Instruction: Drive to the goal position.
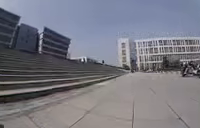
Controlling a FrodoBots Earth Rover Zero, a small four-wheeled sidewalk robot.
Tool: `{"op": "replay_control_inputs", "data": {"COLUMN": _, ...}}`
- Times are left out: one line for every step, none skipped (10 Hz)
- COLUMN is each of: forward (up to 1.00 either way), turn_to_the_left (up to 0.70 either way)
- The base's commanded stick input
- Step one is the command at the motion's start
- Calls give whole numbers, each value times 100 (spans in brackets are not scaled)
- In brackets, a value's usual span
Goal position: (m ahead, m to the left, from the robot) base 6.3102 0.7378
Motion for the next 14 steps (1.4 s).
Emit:
{"op": "replay_control_inputs", "data": {"forward": 85, "turn_to_the_left": -34}}
{"op": "replay_control_inputs", "data": {"forward": 85, "turn_to_the_left": -29}}
{"op": "replay_control_inputs", "data": {"forward": 85, "turn_to_the_left": -12}}
{"op": "replay_control_inputs", "data": {"forward": 85, "turn_to_the_left": 0}}
{"op": "replay_control_inputs", "data": {"forward": 85, "turn_to_the_left": 0}}
{"op": "replay_control_inputs", "data": {"forward": 85, "turn_to_the_left": 0}}
{"op": "replay_control_inputs", "data": {"forward": 85, "turn_to_the_left": 0}}
{"op": "replay_control_inputs", "data": {"forward": 85, "turn_to_the_left": 0}}
{"op": "replay_control_inputs", "data": {"forward": 85, "turn_to_the_left": 0}}
{"op": "replay_control_inputs", "data": {"forward": 85, "turn_to_the_left": 0}}
{"op": "replay_control_inputs", "data": {"forward": 85, "turn_to_the_left": 0}}
{"op": "replay_control_inputs", "data": {"forward": 85, "turn_to_the_left": 0}}
{"op": "replay_control_inputs", "data": {"forward": 85, "turn_to_the_left": 0}}
{"op": "replay_control_inputs", "data": {"forward": 85, "turn_to_the_left": 0}}
